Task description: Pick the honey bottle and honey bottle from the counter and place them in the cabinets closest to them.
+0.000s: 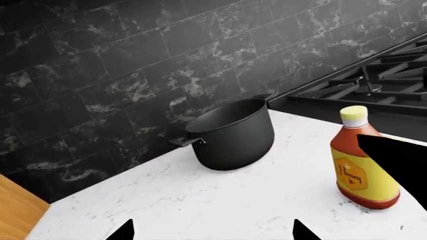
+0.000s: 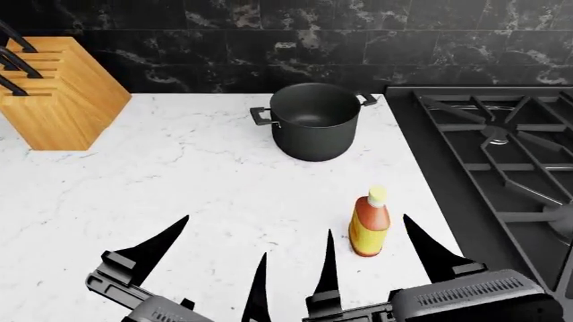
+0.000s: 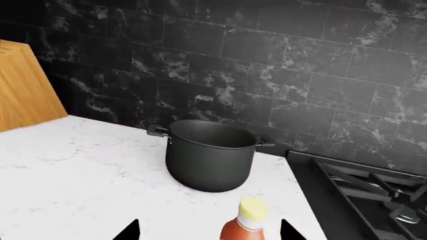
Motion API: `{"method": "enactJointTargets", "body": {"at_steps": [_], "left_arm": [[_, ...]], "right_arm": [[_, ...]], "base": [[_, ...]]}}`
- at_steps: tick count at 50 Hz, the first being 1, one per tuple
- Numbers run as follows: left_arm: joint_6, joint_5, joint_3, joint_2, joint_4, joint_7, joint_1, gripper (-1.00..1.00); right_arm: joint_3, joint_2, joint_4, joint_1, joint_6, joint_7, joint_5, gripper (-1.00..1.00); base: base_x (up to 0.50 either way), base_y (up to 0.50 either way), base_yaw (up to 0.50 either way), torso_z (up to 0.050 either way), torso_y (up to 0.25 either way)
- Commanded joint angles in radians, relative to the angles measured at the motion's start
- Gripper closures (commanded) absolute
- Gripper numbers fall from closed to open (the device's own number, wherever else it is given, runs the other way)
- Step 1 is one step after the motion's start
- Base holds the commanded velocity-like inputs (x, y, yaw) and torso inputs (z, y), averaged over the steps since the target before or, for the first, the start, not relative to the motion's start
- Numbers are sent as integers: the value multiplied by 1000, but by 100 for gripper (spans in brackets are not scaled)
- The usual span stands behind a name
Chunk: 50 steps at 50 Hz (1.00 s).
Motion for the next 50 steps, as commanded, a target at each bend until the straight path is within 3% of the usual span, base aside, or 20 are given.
{"method": "enactJointTargets", "body": {"at_steps": [1, 32, 50], "left_arm": [[-2, -2, -3, -1, 0, 1, 1, -100], [-24, -23, -10, 8, 14, -13, -12, -100], [-24, -16, -8, 11, 11, -16, -4, -100]], "right_arm": [[38, 42, 22, 2, -34, -20, 18, -100], [131, 47, 433, 24, -199, -358, 280, -100], [140, 43, 490, -12, -245, -446, 368, -100]], "base": [[0, 0, 0, 0, 0], [0, 0, 0, 0, 0], [0, 0, 0, 0, 0]]}}
